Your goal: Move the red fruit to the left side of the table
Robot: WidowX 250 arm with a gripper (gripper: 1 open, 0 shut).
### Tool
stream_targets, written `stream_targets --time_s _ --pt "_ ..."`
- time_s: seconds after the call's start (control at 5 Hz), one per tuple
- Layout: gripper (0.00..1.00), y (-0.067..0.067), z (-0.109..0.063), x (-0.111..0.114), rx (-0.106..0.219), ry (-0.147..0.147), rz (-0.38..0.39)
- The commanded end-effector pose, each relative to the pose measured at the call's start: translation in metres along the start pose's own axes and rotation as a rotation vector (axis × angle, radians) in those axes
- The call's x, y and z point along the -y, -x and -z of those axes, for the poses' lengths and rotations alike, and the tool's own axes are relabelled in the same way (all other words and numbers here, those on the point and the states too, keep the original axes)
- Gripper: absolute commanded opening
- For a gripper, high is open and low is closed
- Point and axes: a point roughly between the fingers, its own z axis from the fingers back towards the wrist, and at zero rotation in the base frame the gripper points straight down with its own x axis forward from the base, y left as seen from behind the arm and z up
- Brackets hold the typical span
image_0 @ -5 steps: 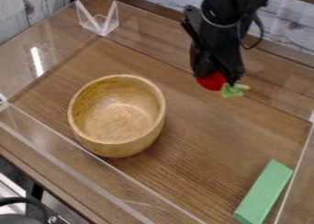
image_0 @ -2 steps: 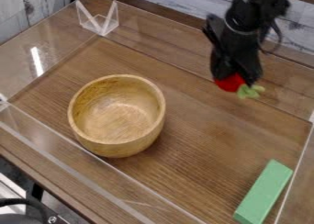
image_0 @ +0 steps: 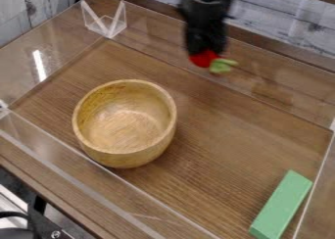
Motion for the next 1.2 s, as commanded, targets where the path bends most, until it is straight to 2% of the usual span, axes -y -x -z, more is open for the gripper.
stream_targets --time_s 0.0,0.2,0.4,0.6,1.0 --pt "0.0 0.001 -0.004 -0.055 0.031 -0.042 -0.065" --pt "0.0 0.019 0.012 -0.091 -0.004 -0.052 -0.093" --pt "0.0 0.027 0.026 -0.106 -0.018 -0.054 -0.096" --pt "0.0 0.03 0.031 -0.11 -0.013 -0.03 -0.084" --pt "0.0 0.034 0.043 -0.094 0.004 0.006 -0.056"
